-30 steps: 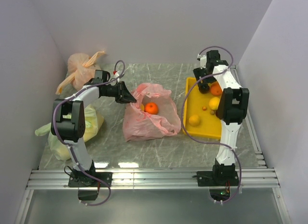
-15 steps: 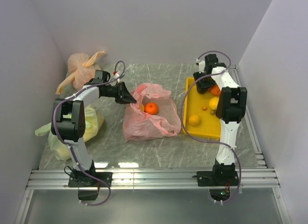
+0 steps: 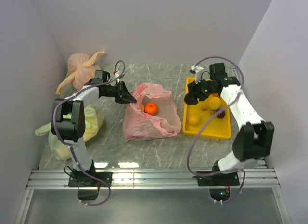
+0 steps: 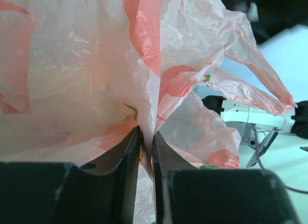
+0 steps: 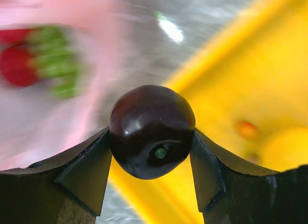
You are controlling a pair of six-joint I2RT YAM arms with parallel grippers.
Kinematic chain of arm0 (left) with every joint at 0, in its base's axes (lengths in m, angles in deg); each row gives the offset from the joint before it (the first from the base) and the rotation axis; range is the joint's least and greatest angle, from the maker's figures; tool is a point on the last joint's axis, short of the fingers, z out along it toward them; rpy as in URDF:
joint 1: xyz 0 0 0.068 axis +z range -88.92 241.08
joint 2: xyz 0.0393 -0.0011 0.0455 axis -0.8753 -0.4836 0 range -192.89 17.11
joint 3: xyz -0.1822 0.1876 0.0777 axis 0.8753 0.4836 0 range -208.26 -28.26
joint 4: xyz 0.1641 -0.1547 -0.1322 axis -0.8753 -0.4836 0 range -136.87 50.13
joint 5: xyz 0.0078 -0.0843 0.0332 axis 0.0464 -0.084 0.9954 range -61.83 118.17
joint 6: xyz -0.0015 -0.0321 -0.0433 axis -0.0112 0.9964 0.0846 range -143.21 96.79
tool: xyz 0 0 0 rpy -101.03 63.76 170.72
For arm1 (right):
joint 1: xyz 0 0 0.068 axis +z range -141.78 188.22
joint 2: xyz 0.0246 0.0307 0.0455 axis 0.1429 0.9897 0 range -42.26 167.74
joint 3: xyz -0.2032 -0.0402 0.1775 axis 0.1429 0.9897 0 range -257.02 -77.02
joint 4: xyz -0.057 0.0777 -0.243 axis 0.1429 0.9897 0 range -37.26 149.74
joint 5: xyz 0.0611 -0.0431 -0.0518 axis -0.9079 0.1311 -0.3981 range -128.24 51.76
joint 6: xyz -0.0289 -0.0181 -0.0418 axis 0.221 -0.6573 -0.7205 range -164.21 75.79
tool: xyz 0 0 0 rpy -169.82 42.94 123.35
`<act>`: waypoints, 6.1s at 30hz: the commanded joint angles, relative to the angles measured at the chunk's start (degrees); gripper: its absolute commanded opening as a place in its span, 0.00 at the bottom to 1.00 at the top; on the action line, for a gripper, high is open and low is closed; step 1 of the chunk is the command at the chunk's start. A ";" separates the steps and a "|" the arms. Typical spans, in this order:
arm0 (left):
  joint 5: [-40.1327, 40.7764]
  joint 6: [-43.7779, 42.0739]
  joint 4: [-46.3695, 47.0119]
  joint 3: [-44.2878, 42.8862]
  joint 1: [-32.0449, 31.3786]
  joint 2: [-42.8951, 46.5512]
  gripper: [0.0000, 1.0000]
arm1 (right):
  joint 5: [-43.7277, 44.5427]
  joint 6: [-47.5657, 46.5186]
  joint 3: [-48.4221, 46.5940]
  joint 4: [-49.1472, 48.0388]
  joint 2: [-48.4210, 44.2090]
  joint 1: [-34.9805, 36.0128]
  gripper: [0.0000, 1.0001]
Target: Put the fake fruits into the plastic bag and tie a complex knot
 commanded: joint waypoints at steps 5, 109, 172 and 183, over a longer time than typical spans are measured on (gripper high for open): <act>-3.01 -0.94 0.74 1.45 0.11 2.74 0.21 | -7.64 -0.38 8.28 -2.63 -7.72 13.01 0.38; 35.57 -84.38 -13.84 0.58 -50.52 22.87 0.10 | -8.79 20.63 -7.79 -11.61 2.04 18.74 0.00; 4.98 -46.11 -22.64 -19.27 20.51 31.39 0.85 | 7.74 42.08 -3.84 -21.54 -16.59 14.52 0.00; 18.43 -40.14 -19.30 -31.33 -3.83 18.57 0.99 | 7.21 39.88 -2.97 -22.25 -19.58 14.87 0.00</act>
